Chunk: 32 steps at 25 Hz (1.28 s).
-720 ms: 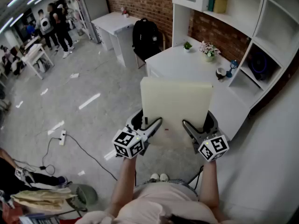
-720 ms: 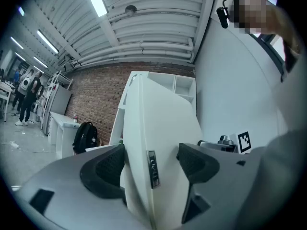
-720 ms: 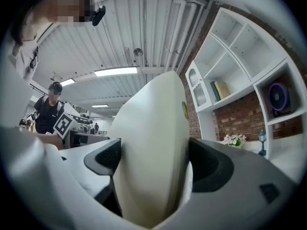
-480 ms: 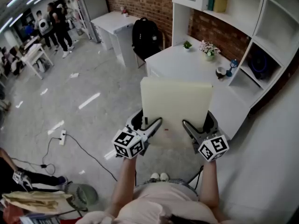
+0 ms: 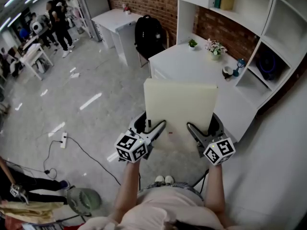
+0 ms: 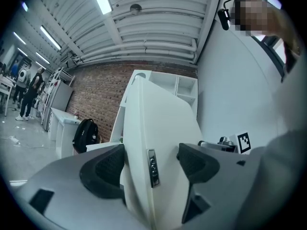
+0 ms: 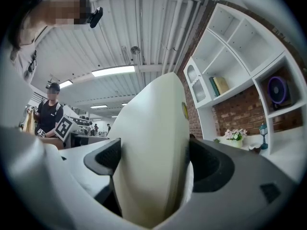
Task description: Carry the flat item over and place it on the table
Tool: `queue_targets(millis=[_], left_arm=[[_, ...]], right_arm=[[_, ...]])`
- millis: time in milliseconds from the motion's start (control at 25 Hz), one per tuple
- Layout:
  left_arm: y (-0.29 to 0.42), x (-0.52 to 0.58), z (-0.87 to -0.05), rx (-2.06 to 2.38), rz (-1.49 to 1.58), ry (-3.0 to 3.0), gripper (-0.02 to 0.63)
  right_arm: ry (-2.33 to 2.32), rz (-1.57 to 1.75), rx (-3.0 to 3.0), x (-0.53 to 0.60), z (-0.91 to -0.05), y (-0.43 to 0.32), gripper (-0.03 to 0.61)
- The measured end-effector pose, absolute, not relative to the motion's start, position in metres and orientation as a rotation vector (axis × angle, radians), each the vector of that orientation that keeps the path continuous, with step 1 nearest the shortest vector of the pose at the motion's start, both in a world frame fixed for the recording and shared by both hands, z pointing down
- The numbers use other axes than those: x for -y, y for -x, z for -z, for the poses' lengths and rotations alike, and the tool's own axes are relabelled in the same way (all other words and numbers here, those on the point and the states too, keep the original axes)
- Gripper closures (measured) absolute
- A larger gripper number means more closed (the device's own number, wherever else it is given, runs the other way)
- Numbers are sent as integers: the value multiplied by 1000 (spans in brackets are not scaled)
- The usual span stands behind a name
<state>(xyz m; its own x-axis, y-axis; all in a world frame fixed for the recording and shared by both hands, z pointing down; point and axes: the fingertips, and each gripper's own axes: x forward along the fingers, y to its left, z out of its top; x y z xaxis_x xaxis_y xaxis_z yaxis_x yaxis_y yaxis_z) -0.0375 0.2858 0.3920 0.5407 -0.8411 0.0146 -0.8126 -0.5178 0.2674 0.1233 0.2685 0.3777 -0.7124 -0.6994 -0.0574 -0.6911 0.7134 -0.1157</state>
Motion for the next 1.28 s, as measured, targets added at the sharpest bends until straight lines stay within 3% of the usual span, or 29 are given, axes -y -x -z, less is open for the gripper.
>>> queue_targets(millis=[840,1280], left_arm=[[48,-235,-414,1296,143,-2556,268],[58,-145,-436,1304,135,-2543,268]], right_arm=[[1208,154,-2753,-225,-392,-113,122],[1206,189,-2752,-134,-415,-104,121]])
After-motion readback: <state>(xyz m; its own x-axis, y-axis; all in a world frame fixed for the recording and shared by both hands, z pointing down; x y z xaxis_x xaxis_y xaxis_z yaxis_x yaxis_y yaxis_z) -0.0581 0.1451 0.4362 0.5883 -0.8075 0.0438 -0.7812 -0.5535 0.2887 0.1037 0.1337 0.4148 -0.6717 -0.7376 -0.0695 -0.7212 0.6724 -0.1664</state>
